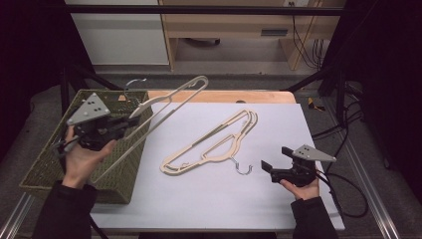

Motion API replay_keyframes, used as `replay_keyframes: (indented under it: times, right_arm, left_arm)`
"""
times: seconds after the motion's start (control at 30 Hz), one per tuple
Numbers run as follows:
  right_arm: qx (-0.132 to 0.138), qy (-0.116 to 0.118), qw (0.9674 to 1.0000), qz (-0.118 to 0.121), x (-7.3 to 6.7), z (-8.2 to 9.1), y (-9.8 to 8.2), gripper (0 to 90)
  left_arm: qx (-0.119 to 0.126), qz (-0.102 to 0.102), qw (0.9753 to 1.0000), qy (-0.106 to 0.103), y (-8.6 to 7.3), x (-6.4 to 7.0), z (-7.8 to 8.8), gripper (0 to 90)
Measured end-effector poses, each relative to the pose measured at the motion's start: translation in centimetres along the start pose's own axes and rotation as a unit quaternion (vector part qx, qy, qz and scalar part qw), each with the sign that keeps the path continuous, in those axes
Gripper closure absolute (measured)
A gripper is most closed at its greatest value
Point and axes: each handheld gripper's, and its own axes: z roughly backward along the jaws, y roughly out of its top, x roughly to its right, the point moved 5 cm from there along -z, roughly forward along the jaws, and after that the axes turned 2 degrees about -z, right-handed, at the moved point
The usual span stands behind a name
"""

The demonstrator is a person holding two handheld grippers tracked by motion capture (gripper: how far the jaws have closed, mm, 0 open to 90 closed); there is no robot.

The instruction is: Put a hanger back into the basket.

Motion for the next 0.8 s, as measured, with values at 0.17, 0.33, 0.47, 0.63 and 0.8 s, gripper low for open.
replay_keyframes:
  times: [0.17,0.33,0.47,0.63,0.8]
  right_arm:
    - [-0.001,-0.001,1.0,-0.002,0.0,-0.1,0.0,6.8]
    - [-0.002,-0.002,1.0,0.001,0.0,-0.1,0.0,6.8]
    - [-0.002,-0.003,1.0,0.001,0.0,-0.2,-0.1,6.7]
    - [-0.001,-0.002,1.0,0.003,0.0,-0.2,-0.1,6.4]
    - [-0.003,-0.004,1.0,0.002,0.0,-0.1,-0.1,5.6]
  left_arm:
    - [-0.006,0.01,0.9999,0.012,-1.1,-2.8,1.3,85.8]
    - [-0.008,0.017,0.9994,0.03,-2.4,-4.8,2.0,85.8]
    - [-0.009,0.02,0.9992,0.033,-3.4,-6.2,2.3,85.8]
    - [-0.014,0.024,0.9987,0.044,-4.5,-8.1,2.3,85.7]
    - [-0.029,0.032,0.9981,0.045,-6.0,-9.8,2.3,85.7]
